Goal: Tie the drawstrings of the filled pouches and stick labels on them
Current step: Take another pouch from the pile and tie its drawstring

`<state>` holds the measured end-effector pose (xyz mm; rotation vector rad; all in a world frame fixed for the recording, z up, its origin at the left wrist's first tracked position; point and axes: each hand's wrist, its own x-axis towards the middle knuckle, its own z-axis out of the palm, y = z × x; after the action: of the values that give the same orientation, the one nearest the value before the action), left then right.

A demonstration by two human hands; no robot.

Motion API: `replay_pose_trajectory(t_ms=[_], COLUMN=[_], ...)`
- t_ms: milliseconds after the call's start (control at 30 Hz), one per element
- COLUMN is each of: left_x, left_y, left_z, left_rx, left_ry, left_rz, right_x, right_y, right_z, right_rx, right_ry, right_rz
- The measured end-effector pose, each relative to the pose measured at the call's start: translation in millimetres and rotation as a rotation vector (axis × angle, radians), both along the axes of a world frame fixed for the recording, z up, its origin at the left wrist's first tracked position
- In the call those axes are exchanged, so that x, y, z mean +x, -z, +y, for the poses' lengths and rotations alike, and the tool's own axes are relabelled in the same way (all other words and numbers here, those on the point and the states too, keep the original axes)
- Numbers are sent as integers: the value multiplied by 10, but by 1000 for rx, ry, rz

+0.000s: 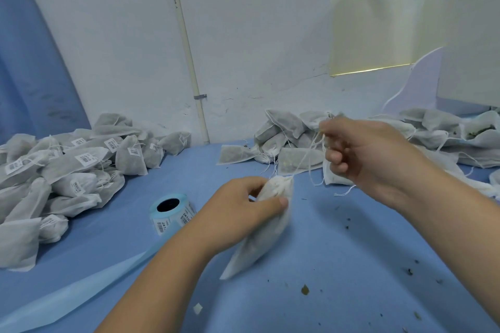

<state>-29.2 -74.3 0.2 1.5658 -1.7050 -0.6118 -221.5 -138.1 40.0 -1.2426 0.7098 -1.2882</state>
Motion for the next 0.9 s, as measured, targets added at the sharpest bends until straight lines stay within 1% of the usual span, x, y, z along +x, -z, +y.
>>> replay_pose_trajectory(t_ms=[100, 167, 233, 300, 333, 400, 467, 533, 600, 733, 833, 900], left_x=[3, 27, 53, 64, 57, 61, 72, 96, 128, 186, 247, 358], left_y=[6, 3, -15, -45, -63, -68, -70, -78, -93, -141, -192, -228], left_z=[-26, -36, -44, -51, -43, -44, -51, -60, -49, -12, 21, 54], left_rx=[-28, -40, -26, 22, 38, 52, 66, 92, 125, 151, 119, 68], left_ry=[-121, -167, -182, -163, -143, -84, -29, 3, 48, 105, 82, 4], left_rz=[-25, 9, 163, 369, 444, 516, 544, 545, 518, 561, 596, 623], right_x=[34, 54, 96, 151, 176, 219, 236, 226, 219, 227, 222, 224], right_y=[-10, 9, 57, 133, 177, 248, 293, 310, 310, 295, 290, 304], right_z=[86, 144, 199, 224, 224, 229, 234, 232, 243, 291, 316, 316], right_rx=[-266, -432, -592, -766, -867, -1044, -1117, -1160, -1208, -1226, -1186, -1157], right_ry=[89, 106, 62, 59, 83, 132, 159, 183, 206, 147, 109, 95], right_rz=[180, 296, 400, 584, 696, 922, 1051, 1087, 1081, 973, 964, 989])
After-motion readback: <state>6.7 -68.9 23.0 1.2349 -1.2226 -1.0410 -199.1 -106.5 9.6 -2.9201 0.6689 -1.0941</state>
